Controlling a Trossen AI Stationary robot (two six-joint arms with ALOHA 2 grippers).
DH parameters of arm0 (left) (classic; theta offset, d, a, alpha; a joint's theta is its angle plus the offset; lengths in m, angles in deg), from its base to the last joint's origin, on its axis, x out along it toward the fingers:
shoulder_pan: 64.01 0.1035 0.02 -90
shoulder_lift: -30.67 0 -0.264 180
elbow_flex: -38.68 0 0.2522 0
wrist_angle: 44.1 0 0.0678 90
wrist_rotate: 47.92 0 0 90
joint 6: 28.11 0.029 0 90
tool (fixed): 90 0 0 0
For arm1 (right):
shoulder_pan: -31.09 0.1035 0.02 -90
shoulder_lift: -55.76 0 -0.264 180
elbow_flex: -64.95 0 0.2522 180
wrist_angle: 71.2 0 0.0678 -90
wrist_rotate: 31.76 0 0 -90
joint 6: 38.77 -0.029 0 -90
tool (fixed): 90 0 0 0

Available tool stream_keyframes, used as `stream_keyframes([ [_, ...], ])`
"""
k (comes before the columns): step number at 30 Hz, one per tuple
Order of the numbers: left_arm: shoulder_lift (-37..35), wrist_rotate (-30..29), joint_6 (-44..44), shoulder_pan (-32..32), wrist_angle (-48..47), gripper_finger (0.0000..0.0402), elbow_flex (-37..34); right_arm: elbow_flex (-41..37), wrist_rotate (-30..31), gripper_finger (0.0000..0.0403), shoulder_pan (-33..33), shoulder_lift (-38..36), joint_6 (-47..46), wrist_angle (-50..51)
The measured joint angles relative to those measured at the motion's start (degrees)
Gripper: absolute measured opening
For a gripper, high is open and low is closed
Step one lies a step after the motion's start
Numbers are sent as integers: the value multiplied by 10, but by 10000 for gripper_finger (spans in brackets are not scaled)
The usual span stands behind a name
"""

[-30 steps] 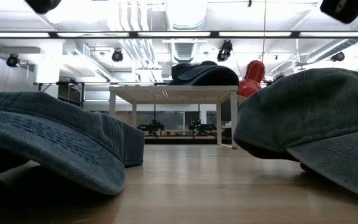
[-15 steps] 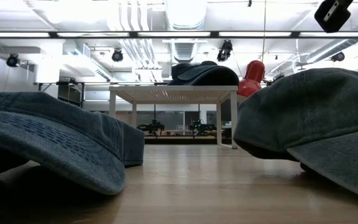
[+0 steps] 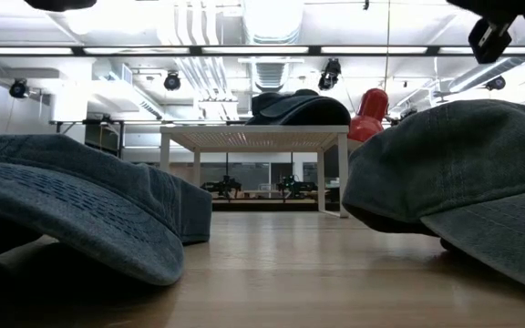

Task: Pick & Place hat
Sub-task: Stack the blue cap on the blue cap on the shelf

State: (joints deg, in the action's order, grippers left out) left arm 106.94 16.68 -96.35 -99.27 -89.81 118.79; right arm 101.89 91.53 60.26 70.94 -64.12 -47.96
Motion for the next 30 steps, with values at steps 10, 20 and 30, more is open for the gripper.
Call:
stream_keyframes([
  [10, 49, -10, 5, 0, 17, 51, 0, -49, -1, 18, 0, -4, -12, -8],
  [20, 65, 67, -250, -11, 19, 51, 13, -52, -1, 18, 0, -4, 1, -8],
  [30, 181, 108, -414, -12, -315, 51, 196, -52, -1, 18, 0, -4, 1, -8],
])
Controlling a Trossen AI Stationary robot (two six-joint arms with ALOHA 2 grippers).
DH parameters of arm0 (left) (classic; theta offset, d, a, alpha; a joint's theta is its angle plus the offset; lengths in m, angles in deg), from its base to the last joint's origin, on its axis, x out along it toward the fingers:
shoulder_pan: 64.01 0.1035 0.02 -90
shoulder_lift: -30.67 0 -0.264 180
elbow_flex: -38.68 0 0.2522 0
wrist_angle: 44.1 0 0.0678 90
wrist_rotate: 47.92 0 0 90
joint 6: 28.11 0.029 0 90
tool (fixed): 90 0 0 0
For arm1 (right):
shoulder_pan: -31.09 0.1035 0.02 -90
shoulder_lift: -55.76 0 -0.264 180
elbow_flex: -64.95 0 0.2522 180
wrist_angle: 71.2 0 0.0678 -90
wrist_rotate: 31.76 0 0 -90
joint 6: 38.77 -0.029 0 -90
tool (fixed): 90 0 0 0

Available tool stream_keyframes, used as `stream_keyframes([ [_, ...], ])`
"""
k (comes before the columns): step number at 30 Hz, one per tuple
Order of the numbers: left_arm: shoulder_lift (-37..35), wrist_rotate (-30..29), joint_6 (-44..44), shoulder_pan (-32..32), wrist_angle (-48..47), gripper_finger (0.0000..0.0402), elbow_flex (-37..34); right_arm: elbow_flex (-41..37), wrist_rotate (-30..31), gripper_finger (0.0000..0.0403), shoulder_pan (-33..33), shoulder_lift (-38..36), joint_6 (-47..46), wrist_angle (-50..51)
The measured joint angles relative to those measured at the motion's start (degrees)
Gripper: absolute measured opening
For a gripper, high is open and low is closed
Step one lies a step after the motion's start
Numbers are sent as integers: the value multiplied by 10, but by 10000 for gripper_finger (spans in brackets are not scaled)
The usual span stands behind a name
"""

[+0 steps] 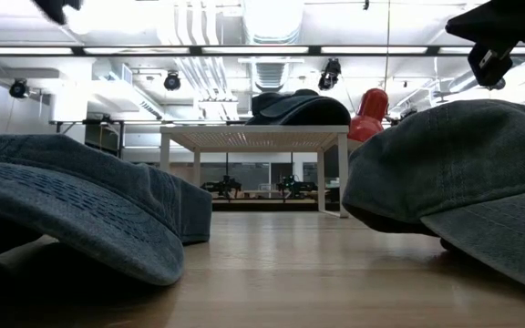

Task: Pick & Place hat
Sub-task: Stack the blue cap on the blue cap on the shelf

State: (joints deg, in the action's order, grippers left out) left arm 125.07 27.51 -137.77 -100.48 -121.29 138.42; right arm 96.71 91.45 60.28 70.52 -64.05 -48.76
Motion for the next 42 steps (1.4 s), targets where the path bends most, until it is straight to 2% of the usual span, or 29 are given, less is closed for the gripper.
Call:
stream_keyframes([
  [3, 41, 3, 8, 0, -88, 51, 61, 0, 0, 18, 0, 0, 0, 0],
  [6, 67, 3, 51, 1, -116, 51, 95, 0, 0, 18, 0, 0, -4, 0],
  [12, 89, 7, 49, 1, -83, 51, 108, 1, 0, 18, 0, 0, 4, 0],
  [18, 91, 11, -17, 1, -33, 51, 104, 1, -1, 18, 1, 0, 19, 1],
  [26, 102, 14, -118, 1, -26, 51, 104, 1, -1, 18, 0, 0, 35, 6],
  [42, 171, 47, -153, 2, 28, 51, 103, 1, -24, 18, 0, -1, 56, 16],
])
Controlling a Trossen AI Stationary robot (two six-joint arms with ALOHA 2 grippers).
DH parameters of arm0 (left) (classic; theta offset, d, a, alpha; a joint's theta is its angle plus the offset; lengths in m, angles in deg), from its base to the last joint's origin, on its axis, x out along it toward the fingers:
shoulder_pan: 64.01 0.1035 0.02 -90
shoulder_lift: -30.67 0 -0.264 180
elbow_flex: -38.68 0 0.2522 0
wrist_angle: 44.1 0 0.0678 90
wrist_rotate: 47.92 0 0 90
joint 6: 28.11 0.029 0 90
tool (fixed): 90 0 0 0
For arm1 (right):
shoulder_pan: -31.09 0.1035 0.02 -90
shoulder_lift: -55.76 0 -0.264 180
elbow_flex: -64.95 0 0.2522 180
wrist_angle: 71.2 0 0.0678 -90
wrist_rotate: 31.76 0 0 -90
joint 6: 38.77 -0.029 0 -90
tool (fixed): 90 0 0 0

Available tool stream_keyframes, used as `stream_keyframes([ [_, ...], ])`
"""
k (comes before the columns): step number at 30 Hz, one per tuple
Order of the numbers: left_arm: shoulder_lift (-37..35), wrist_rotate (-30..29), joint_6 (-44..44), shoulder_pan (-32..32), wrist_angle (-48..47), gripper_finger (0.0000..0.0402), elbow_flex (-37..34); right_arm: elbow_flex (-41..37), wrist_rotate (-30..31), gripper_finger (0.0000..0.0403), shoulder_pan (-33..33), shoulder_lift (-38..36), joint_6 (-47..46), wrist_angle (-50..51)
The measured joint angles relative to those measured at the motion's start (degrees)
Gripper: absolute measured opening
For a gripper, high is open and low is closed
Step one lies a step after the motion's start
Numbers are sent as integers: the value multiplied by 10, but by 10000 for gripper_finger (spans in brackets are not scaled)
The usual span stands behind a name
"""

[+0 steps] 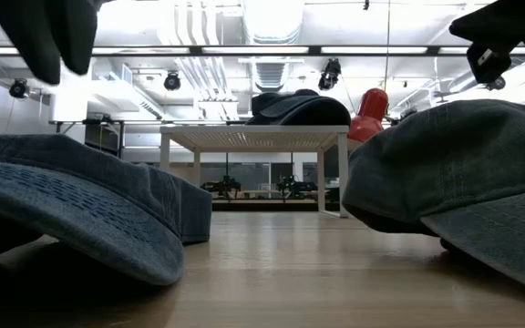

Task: Pick & Place hat
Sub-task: Stack the blue cap on the blue cap on the shelf

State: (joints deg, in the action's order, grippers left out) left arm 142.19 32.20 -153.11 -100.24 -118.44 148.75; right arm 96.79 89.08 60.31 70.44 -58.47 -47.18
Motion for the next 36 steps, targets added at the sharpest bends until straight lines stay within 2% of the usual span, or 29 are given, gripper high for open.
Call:
stream_keyframes([
  [17, -1, 0, 54, 0, 22, 55, 0, 0, 1, 18, 0, 0, 4, 0],
  [20, -1, 0, 61, 0, 25, 76, 0, 0, 2, 18, 0, 0, 5, 0],
  [29, -2, 16, 34, 0, 26, 185, 0, 0, 2, 18, 0, 0, 4, 0],
  [36, -2, 63, 24, 1, 26, 217, 0, 0, 2, 18, 0, 0, 4, 0],
])
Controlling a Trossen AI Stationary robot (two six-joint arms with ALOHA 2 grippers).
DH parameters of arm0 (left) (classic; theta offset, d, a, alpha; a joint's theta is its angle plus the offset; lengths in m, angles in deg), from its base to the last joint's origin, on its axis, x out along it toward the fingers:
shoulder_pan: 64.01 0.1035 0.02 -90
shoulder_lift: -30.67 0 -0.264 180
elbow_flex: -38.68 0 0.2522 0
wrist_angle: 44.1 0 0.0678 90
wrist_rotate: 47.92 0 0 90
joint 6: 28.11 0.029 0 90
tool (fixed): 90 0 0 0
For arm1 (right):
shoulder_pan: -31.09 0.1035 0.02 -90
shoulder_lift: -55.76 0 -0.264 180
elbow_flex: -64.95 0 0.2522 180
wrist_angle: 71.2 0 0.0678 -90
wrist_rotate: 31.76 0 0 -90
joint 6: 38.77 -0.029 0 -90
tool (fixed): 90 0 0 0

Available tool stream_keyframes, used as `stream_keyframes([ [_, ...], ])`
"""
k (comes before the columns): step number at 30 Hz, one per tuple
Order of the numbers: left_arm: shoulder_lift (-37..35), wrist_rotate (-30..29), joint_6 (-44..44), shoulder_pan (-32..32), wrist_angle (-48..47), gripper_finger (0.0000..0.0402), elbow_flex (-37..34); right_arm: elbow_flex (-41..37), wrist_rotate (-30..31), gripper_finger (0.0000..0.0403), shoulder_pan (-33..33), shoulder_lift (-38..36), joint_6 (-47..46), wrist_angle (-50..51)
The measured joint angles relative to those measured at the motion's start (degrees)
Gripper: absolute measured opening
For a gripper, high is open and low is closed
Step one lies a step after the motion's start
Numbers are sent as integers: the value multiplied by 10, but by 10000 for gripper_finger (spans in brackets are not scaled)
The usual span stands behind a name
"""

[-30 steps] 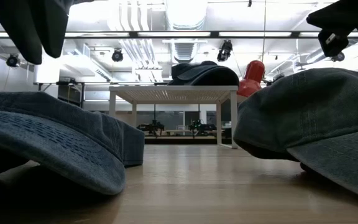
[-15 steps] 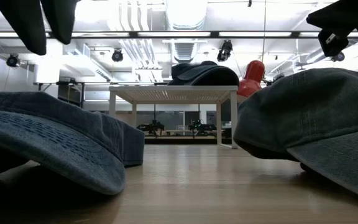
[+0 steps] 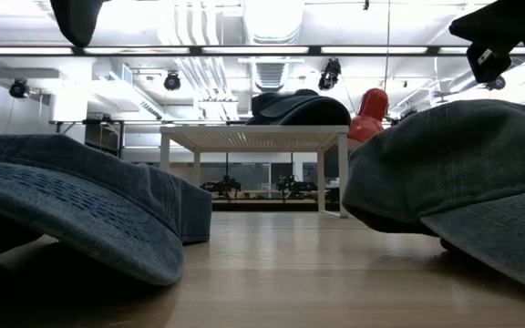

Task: Pick & Place hat
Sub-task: Stack the blue cap on the blue cap on the shelf

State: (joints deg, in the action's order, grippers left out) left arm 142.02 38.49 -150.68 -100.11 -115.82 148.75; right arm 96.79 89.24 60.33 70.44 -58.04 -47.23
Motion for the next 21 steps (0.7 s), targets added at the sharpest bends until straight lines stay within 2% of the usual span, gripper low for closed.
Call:
stream_keyframes([
  [17, 0, 0, -24, 27, -60, 218, -3, 0, 0, 18, 0, 0, 0, 0],
  [21, 1, 1, -27, 34, -49, 218, -16, 0, 0, 18, 0, 0, 0, 0],
])
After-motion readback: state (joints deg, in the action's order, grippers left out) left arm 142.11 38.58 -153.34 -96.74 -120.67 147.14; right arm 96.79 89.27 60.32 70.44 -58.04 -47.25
